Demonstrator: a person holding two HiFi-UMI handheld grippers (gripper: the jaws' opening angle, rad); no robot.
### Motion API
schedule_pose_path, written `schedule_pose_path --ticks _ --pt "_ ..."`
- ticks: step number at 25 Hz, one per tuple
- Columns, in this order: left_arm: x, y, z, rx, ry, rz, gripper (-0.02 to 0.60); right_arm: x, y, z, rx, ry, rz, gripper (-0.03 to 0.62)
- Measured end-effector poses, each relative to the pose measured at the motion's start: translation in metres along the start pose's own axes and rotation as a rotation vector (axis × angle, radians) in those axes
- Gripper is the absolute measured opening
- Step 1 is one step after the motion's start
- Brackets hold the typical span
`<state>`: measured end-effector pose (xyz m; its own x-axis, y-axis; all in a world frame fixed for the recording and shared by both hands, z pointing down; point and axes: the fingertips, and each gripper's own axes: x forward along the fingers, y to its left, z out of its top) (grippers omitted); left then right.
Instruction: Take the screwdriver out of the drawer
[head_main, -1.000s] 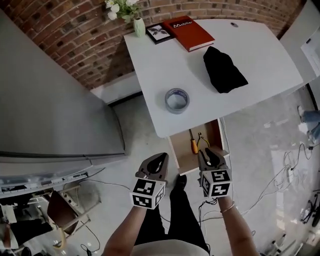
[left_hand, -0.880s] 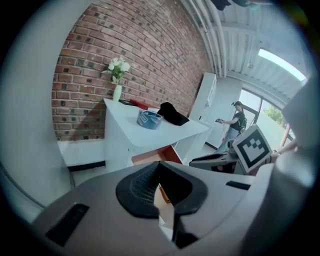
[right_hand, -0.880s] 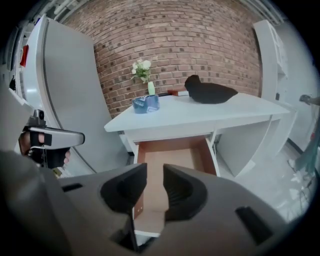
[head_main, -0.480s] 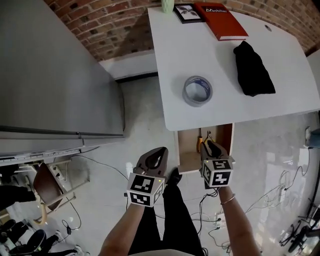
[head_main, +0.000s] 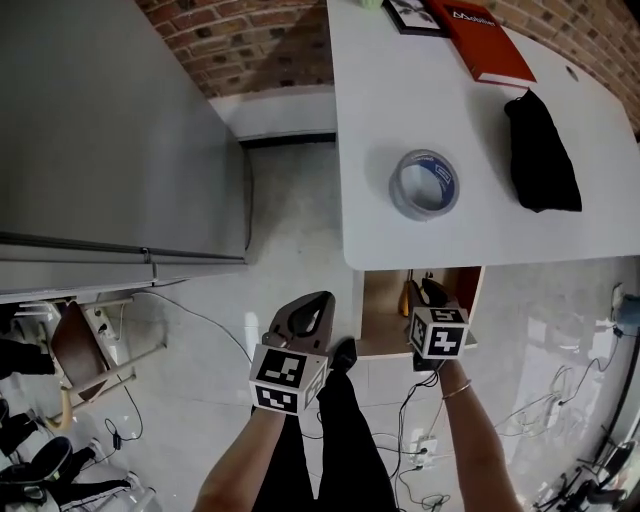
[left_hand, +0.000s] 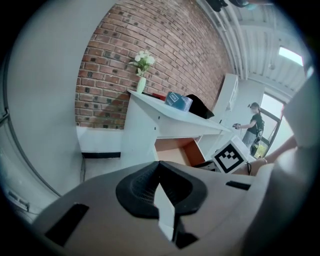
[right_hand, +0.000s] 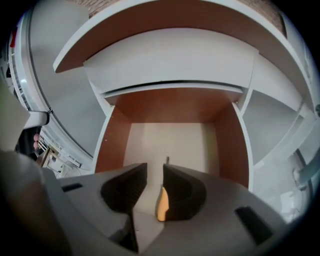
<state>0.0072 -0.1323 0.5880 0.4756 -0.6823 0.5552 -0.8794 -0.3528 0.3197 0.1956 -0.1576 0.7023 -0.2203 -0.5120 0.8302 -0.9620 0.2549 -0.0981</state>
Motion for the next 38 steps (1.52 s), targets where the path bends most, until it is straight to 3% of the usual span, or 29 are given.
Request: schedule_pose_path --ticks 8,20,38 --pt "0.008 0.01 -0.023 -0.065 0.008 0.039 -0.008 0.041 -0.016 -0.011 -0.036 0.07 -0.02 0.101" --pt "0.014 0.026 -0.035 -0.098 0.005 0.063 -0.008 0.087 -0.025 -0.028 -0.038 0.159 -0.062 0.101" --pt "0.01 0.04 -0.033 -0.108 -0.011 0.093 -0.008 0.091 -0.021 -0.03 -0.02 0.143 -0.092 0.058"
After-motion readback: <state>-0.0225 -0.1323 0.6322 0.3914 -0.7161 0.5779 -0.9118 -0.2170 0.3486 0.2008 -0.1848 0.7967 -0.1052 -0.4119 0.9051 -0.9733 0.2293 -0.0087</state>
